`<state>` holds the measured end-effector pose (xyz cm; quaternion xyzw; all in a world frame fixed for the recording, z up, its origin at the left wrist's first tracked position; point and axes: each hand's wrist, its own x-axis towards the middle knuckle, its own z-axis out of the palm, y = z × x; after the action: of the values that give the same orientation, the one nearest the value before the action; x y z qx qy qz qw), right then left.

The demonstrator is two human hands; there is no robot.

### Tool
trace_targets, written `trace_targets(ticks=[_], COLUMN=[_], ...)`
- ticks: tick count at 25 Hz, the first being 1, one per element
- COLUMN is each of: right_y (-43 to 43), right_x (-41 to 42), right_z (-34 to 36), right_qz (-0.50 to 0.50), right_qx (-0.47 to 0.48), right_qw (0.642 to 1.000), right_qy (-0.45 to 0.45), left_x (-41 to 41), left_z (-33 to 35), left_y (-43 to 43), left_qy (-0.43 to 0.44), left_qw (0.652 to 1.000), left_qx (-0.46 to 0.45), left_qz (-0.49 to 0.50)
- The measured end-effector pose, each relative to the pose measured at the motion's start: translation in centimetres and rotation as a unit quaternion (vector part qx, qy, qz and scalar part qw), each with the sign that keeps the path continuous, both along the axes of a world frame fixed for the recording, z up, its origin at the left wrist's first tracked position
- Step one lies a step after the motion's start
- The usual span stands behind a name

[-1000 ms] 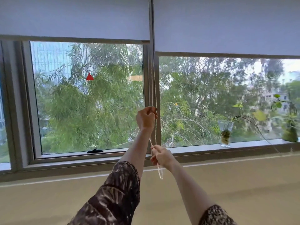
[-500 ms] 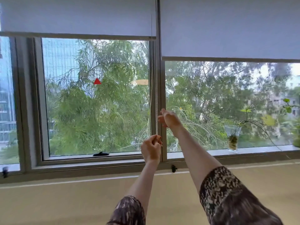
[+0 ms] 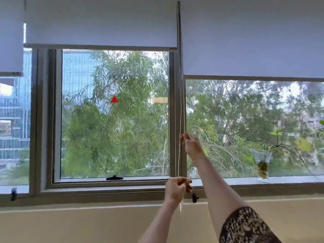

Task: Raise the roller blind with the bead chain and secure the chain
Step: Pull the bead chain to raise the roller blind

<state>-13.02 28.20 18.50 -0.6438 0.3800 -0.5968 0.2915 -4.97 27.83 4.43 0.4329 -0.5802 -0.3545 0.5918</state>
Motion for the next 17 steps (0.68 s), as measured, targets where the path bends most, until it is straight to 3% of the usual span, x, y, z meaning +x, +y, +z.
trace_targets(ticks=[4,8,13,17], right_y=[-0.1,-1.0,-0.5,0.8], right_x=[-1.1,-1.2,-0.4,-0.1], right_z=[-2.6,-6.3,-9.3,-9.4], right_qz=[-0.012,-0.021,-0.022,-0.013], right_qx=[0.012,0.036,0.055,0.050], right_qw=[0.998,0.992,0.988,0.986], right_qy=[0.064,0.121,0.141,0.156], left_x=[1.7,1.7,1.0,0.4], left_z=[3.3,9.5,14.6,16.1], left_y=[-0.5,-1.1,-1.8,-1.5], left_qy=[-0.011,0.077,0.074,0.143], left_qw=[0.997,0.996,0.996,0.988], left_qx=[0.027,-0.032,-0.053,-0.054], left_qz=[-0.077,-0.033,0.010,0.034])
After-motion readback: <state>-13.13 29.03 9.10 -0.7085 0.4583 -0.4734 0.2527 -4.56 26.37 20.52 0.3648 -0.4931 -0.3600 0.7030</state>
